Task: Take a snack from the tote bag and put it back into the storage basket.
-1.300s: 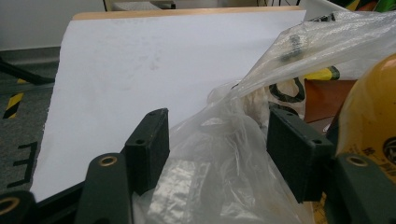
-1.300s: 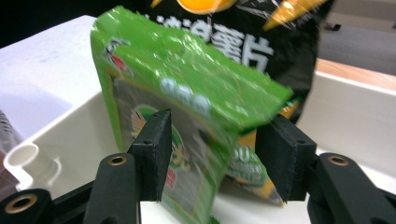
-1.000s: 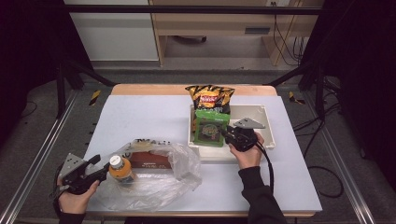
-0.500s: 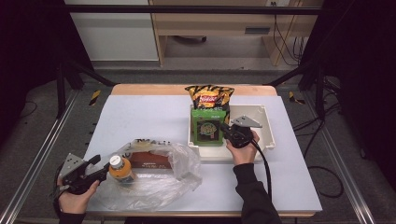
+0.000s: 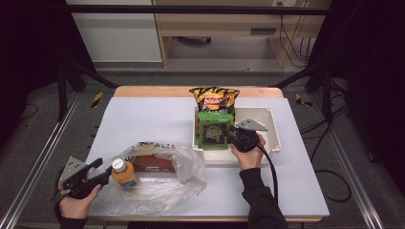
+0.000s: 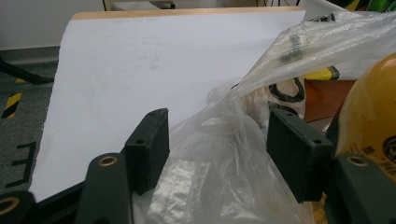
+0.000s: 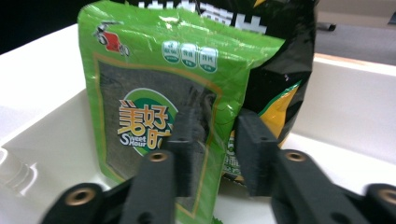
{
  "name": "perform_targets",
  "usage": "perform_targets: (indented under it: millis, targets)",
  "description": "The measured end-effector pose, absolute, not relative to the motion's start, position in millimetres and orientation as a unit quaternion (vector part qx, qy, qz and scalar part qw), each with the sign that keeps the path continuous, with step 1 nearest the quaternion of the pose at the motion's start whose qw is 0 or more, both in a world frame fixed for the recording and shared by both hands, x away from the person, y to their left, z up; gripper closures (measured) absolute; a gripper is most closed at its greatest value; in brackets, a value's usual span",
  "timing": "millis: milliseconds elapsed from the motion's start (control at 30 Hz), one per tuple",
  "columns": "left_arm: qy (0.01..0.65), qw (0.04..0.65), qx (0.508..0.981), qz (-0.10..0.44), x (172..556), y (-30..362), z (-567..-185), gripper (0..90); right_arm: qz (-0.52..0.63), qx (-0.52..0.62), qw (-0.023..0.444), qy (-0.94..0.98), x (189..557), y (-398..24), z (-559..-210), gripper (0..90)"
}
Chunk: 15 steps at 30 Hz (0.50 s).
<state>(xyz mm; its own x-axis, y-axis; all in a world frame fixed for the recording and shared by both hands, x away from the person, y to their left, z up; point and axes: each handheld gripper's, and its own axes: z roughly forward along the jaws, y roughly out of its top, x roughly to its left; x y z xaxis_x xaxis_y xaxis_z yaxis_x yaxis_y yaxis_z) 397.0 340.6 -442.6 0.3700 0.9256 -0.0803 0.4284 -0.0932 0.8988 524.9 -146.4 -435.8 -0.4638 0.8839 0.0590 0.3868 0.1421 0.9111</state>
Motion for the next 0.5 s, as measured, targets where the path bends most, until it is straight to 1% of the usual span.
perform_targets:
  millis: [100, 233, 367, 500]
  targets:
    - [0.492, 0.462, 0.686, 0.272, 396, 342, -441, 38.7, 0.486, 0.441, 0.270, 0.705, 519, -149, -429, 59.2]
    - [0.492, 0.468, 0.681, 0.275, 394, 343, -437, 38.8, 0.503, 0.435, 0.276, 0.694, 506, -156, -416, 55.4]
    - [0.489, 0.474, 0.677, 0.278, 391, 345, -431, 39.3, 0.519, 0.424, 0.264, 0.694, 491, -160, -404, 55.5]
    - [0.483, 0.476, 0.674, 0.291, 387, 346, -424, 43.2, 0.538, 0.400, 0.247, 0.699, 473, -156, -393, 56.9]
